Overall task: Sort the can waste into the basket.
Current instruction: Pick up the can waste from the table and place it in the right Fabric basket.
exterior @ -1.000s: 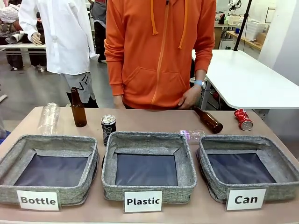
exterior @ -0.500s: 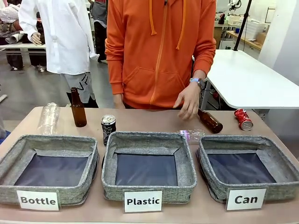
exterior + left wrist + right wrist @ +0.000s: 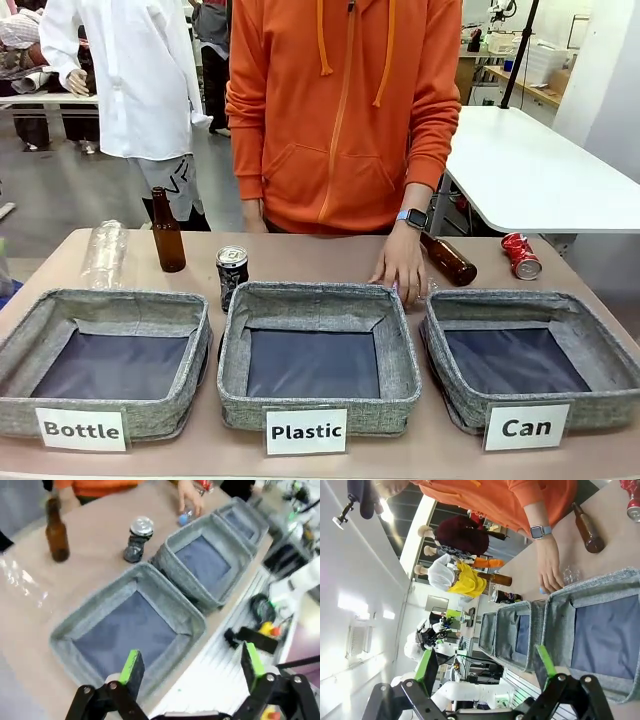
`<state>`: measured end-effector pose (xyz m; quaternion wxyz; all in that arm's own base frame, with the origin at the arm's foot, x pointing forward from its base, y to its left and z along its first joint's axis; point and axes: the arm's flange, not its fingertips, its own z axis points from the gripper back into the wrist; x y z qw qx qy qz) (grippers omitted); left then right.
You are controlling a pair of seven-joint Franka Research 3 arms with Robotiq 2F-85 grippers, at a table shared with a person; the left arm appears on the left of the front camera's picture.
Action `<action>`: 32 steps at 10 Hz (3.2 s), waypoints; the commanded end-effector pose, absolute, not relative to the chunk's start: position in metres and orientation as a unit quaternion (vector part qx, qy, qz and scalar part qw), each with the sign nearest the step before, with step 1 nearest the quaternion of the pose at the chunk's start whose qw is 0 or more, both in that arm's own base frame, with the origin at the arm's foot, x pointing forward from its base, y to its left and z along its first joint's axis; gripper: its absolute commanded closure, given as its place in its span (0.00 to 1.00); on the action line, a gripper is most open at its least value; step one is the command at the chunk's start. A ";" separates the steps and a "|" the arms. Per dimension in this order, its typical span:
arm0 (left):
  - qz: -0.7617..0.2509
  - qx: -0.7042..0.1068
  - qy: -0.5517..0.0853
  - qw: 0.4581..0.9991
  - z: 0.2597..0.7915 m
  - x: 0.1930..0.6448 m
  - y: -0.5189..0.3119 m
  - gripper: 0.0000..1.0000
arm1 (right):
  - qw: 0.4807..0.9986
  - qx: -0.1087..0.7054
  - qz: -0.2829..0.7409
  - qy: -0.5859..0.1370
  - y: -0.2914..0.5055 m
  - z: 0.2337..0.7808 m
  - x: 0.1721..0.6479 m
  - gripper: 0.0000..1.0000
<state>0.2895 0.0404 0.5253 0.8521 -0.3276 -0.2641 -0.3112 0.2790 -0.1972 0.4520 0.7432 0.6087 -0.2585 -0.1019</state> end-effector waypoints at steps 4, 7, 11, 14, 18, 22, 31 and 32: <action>-0.313 -0.204 -0.265 0.889 0.492 0.374 -0.043 0.00 | 0.734 0.614 -0.095 -0.274 -0.197 0.454 0.281 0.00; -0.368 -0.169 -0.295 0.865 0.507 0.351 -0.050 0.00 | 0.734 0.614 -0.095 -0.274 -0.197 0.454 0.281 0.00; -0.490 -0.171 -0.273 0.810 0.493 0.413 -0.091 0.00 | 0.734 0.614 -0.095 -0.274 -0.197 0.454 0.281 0.00; -0.589 -0.183 -0.290 0.732 0.477 0.454 -0.114 0.00 | 0.734 0.614 -0.095 -0.274 -0.197 0.454 0.281 0.00; -0.637 -0.256 -0.275 0.673 0.476 0.425 -0.043 0.00 | 0.734 0.614 -0.095 -0.274 -0.197 0.454 0.281 0.00; -0.677 -0.236 -0.263 0.646 0.438 0.486 -0.105 0.00 | 0.734 0.614 -0.095 -0.274 -0.197 0.454 0.281 0.00; -0.655 -0.292 -0.220 0.662 0.383 0.534 -0.130 0.00 | 0.734 0.614 -0.095 -0.274 -0.197 0.454 0.281 0.00; -0.656 -0.303 -0.228 0.652 0.373 0.542 -0.126 0.00 | 0.734 0.614 -0.095 -0.274 -0.197 0.454 0.281 0.00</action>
